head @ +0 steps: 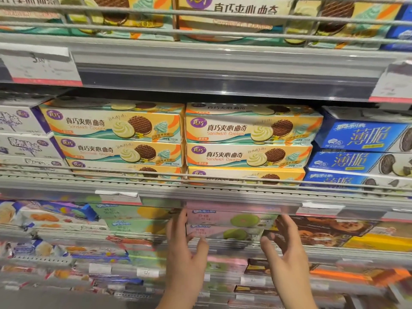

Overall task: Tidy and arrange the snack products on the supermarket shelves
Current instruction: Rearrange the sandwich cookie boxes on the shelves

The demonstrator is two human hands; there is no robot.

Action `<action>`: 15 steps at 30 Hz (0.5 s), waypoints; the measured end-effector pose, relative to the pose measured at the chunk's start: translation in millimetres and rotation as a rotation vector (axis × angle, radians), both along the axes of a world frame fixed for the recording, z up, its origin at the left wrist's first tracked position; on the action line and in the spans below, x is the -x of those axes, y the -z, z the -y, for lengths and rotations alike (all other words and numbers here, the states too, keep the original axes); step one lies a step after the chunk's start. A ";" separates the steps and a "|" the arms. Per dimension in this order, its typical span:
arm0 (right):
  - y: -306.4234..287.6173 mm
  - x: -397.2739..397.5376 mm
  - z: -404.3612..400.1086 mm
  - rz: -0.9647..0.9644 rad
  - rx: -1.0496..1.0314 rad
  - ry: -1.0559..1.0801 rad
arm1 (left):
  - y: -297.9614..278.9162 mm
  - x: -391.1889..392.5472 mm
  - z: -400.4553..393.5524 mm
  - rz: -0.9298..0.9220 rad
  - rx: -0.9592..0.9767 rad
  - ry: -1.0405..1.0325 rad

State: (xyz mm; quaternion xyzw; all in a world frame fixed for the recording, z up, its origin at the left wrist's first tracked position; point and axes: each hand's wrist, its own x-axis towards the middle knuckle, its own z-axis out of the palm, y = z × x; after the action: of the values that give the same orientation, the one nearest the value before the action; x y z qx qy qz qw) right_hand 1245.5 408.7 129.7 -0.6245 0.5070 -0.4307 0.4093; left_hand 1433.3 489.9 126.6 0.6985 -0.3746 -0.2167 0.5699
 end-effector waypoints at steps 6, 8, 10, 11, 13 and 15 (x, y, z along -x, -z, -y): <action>-1.7 -2.3 3.7 -0.063 0.115 0.054 | 1.1 -0.4 2.4 0.005 -0.023 0.013; -0.4 -1.5 5.1 -0.070 0.095 0.040 | 1.2 0.2 3.7 0.002 -0.021 0.011; 1.0 -0.4 4.9 -0.060 0.066 0.011 | 1.5 1.4 5.1 0.005 -0.018 0.007; 1.5 0.0 4.0 -0.051 0.050 -0.003 | 1.9 2.3 5.6 0.001 -0.020 0.004; 1.9 0.7 1.9 -0.043 0.036 -0.020 | 2.9 4.8 5.8 -0.015 -0.024 -0.003; 2.4 2.3 1.2 -0.043 0.059 -0.034 | 2.7 8.0 5.3 -0.025 -0.007 -0.012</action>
State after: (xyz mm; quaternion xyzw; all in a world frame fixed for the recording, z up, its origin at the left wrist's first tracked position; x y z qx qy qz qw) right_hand 1243.2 407.5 127.3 -0.6539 0.4920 -0.4250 0.3870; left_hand 1425.3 484.6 123.9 0.7001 -0.3623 -0.2232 0.5733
